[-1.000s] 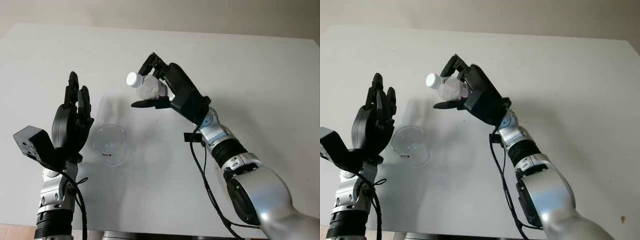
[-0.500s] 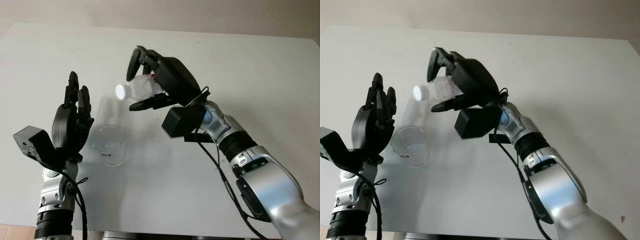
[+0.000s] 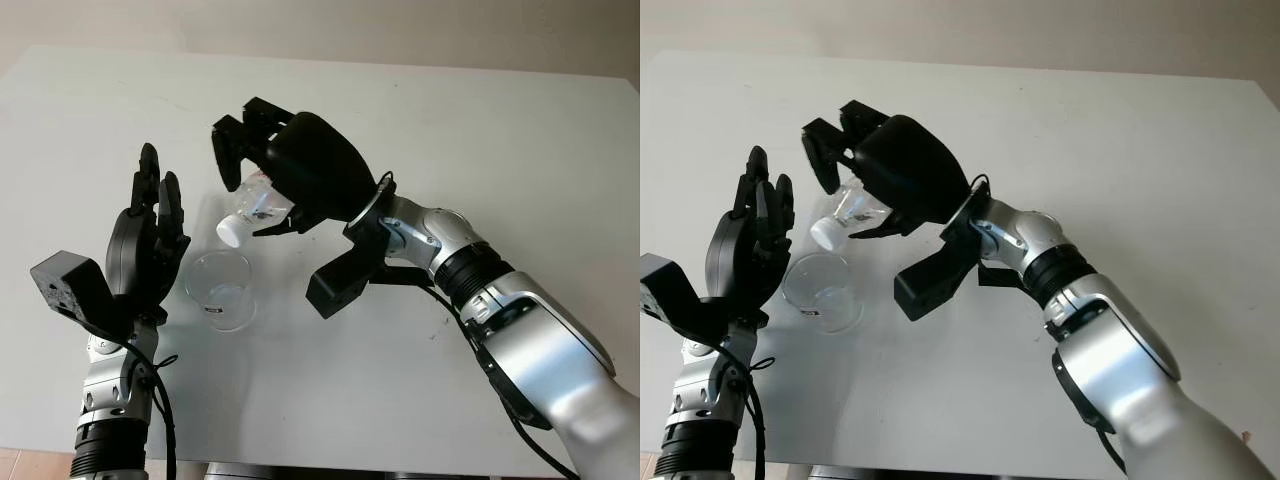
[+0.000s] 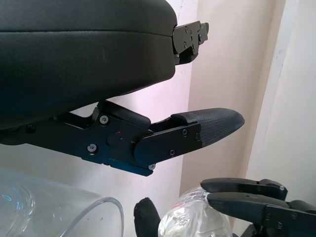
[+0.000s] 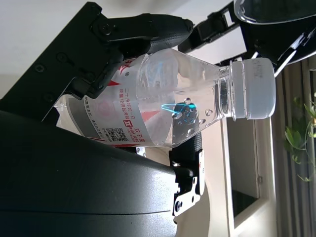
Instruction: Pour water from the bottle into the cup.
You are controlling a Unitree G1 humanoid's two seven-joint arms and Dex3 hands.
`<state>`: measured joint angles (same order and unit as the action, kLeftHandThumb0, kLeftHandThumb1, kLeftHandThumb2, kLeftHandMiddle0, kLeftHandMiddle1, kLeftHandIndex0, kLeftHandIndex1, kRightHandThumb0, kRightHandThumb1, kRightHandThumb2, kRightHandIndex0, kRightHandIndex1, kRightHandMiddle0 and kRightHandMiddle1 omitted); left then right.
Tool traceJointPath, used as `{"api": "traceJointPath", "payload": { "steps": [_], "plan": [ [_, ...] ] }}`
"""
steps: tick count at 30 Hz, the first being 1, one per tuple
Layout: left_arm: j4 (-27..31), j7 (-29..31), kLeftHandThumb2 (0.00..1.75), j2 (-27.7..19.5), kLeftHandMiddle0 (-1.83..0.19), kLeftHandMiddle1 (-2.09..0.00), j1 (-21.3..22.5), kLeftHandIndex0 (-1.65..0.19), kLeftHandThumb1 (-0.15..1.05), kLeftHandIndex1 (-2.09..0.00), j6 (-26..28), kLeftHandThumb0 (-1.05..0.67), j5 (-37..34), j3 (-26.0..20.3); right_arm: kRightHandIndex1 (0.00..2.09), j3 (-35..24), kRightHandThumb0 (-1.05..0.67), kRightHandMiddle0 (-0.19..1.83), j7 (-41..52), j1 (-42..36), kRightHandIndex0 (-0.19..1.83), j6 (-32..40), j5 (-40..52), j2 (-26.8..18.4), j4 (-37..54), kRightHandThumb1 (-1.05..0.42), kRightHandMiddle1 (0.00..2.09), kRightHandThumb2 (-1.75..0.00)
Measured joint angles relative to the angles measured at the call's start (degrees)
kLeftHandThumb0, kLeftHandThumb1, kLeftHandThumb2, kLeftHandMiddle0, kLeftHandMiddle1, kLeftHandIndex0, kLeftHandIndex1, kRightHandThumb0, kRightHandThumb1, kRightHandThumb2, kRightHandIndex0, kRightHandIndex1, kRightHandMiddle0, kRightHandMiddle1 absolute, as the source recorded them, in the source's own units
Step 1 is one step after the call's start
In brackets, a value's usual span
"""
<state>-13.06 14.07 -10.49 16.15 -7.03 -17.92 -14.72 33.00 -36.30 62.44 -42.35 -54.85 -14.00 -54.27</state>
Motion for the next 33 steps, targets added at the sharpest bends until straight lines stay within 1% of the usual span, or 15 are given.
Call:
{"api": "traceJointPath", "payload": {
  "steps": [1, 2, 3, 4, 7, 9, 11, 12, 13, 18, 20, 23, 26, 30, 33],
  "plan": [
    [0.00, 0.01, 0.64, 0.08, 0.19, 0.00, 0.00, 0.19, 1.05, 0.00, -0.01, -0.74, 0.00, 0.00, 2.09, 0.43, -0.19, 0.83, -1.09, 0.12, 0.81, 0.00, -0.50, -0.03, -0.09, -0.67, 2.09, -0.96],
    [0.00, 0.04, 0.65, 0.14, 0.19, 0.00, 0.00, 0.19, 1.05, 0.00, -0.03, -0.74, 0.00, 0.00, 2.09, 0.76, -0.20, 0.84, -2.21, 0.21, 0.82, 0.00, -0.94, -0.04, -0.21, -0.70, 2.09, -0.94],
    [0.00, 0.04, 0.66, 0.15, 0.19, 0.00, 0.00, 0.19, 1.05, 0.00, -0.03, -0.74, 0.03, 0.02, 2.09, 1.07, -0.21, 0.84, -3.04, 0.31, 0.87, -0.01, -1.20, -0.07, -0.32, -0.74, 2.09, -0.88],
    [0.00, 0.02, 0.66, 0.16, 0.19, 0.00, 0.00, 0.19, 1.05, 0.00, -0.03, -0.74, 0.10, 0.02, 2.09, 1.33, -0.22, 0.85, -3.56, 0.44, 0.90, -0.01, -1.35, -0.15, -0.35, -0.76, 2.09, -0.85],
    [0.00, -0.05, 0.67, 0.23, 0.19, 0.00, 0.00, 0.19, 1.05, 0.00, -0.05, -0.74, 0.25, 0.08, 2.09, 2.16, -0.23, 0.93, -4.90, 1.11, 1.07, 0.02, -2.23, -0.38, -0.34, -0.79, 2.09, -0.79],
    [-0.04, -0.06, 0.68, 0.32, 0.19, 0.00, 0.00, 0.19, 1.05, 0.00, -0.33, -0.74, 0.41, 0.14, 2.09, 2.82, -0.24, 0.95, -6.20, 1.49, 1.11, 0.06, -3.32, -0.62, -0.24, -0.79, 2.09, -0.73],
    [-0.11, -0.13, 0.68, 0.40, 0.19, 0.00, 0.01, 0.19, 1.05, 0.00, -0.53, -0.74, 0.62, 0.18, 2.09, 3.29, -0.27, 0.93, -7.04, 1.53, 1.13, 0.25, -4.20, -0.77, 0.11, -0.85, 2.09, -0.60],
    [-0.18, -0.21, 0.67, 0.46, 0.19, 0.00, 0.02, 0.19, 1.05, 0.00, -0.58, -0.74, 0.69, 0.21, 2.09, 3.69, -0.29, 0.91, -7.30, 1.62, 1.17, 0.51, -4.84, -0.91, 0.37, -0.91, 2.09, -0.46],
    [-0.27, -0.21, 0.67, 0.54, 0.19, 0.00, 0.03, 0.19, 1.05, 0.00, -0.63, -0.74, 0.69, 0.21, 2.09, 4.10, -0.30, 0.91, -7.60, 1.76, 1.20, 0.84, -5.42, -1.05, 0.58, -0.94, 2.09, -0.39],
    [-0.76, -0.24, 0.67, 0.93, 0.19, 0.00, 0.11, 0.19, 1.05, 0.00, -0.86, -0.75, 0.75, 0.22, 2.09, 6.12, -0.36, 0.85, -11.07, 3.03, 1.27, 3.60, -9.69, -1.82, 2.57, -1.03, 2.09, -0.18],
    [-1.00, -0.33, 0.67, 0.99, 0.19, 0.00, 0.20, 0.19, 1.05, 0.00, -1.19, -0.74, 0.80, 0.23, 2.09, 7.25, -0.37, 0.85, -12.88, 3.34, 1.24, 5.38, -11.72, -2.06, 3.44, -1.04, 2.09, -0.15],
    [-1.24, -0.33, 0.67, 1.03, 0.19, 0.00, 0.43, 0.19, 1.05, 0.00, -1.81, -0.75, 0.80, 0.24, 2.09, 8.66, -0.36, 0.84, -14.46, 3.34, 1.17, 7.49, -13.91, -2.30, 4.37, -1.05, 2.09, -0.16],
    [-1.36, -0.34, 0.67, 1.16, 0.19, 0.00, 0.59, 0.19, 1.05, 0.00, -2.20, -0.75, 0.78, 0.24, 2.09, 9.64, -0.33, 0.89, -16.13, 3.35, 1.17, 8.21, -14.95, -2.49, 4.67, -1.05, 2.09, -0.21],
    [-1.70, -0.31, 0.68, 1.38, 0.19, 0.00, 0.60, 0.19, 1.05, 0.00, -2.46, -0.75, 0.79, 0.25, 2.09, 10.66, -0.32, 0.87, -18.39, 3.38, 1.19, 8.71, -16.11, -2.67, 4.67, -1.05, 2.09, -0.21],
    [-1.75, -0.35, 0.68, 1.46, 0.19, 0.00, 0.60, 0.19, 1.05, 0.00, -2.78, -0.74, 0.81, 0.26, 2.09, 11.09, -0.32, 0.91, -19.41, 3.48, 1.23, 8.78, -16.16, -2.67, 4.65, -1.05, 2.09, -0.22]
  ]
}}
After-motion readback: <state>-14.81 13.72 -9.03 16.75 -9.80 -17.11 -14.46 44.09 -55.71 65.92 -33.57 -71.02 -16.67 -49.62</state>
